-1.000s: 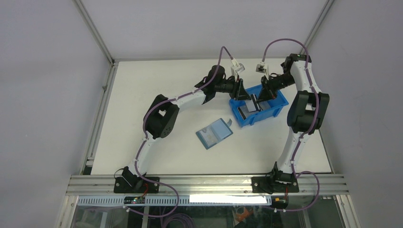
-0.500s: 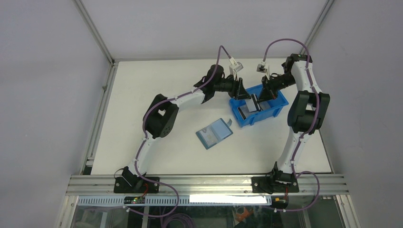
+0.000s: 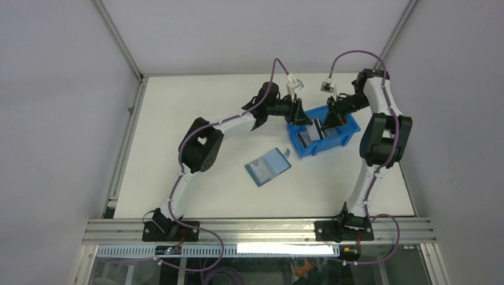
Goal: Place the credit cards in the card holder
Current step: Place the credit card in the storage box.
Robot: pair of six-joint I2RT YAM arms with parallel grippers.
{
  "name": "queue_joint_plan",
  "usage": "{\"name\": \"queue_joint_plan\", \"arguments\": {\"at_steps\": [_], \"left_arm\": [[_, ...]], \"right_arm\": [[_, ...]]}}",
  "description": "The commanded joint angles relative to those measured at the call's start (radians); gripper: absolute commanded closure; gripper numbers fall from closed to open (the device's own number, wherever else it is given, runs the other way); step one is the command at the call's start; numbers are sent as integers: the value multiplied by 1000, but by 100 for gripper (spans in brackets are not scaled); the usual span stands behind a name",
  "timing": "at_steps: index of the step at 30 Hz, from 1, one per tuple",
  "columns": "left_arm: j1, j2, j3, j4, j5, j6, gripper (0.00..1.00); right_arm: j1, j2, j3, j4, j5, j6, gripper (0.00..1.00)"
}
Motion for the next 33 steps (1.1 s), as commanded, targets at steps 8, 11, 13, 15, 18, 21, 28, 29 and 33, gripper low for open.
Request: {"name": "queue_joint_plan", "arguments": {"at_steps": [8, 11, 13, 15, 18, 21, 28, 29, 33], "left_arm": [[14, -65, 26, 108, 106, 3, 73], [14, -72, 26, 91, 122, 21, 83], [16, -75, 27, 77, 133, 34, 92], [17, -76, 26, 64, 144, 42, 100], [18, -86, 14, 51, 152, 56, 100], [20, -96, 1, 45, 151, 73, 100], [21, -108, -15, 11, 149, 108, 100], [21, -110, -17, 11, 150, 111, 100], [21, -117, -29, 13, 166, 133, 100]], "right_arm": [[-9, -51, -5, 25, -29, 51, 100], [-10, -53, -6, 32, -28, 60, 100], [-10, -54, -8, 40, -28, 68, 100], [-12, -54, -9, 44, -29, 71, 100], [-15, -52, -10, 46, -29, 71, 100], [-17, -48, -15, 49, -28, 74, 100], [-18, -50, -26, 70, -22, 91, 100], [-18, -49, -26, 71, -23, 91, 100], [-20, -48, -30, 62, -34, 79, 100]]}}
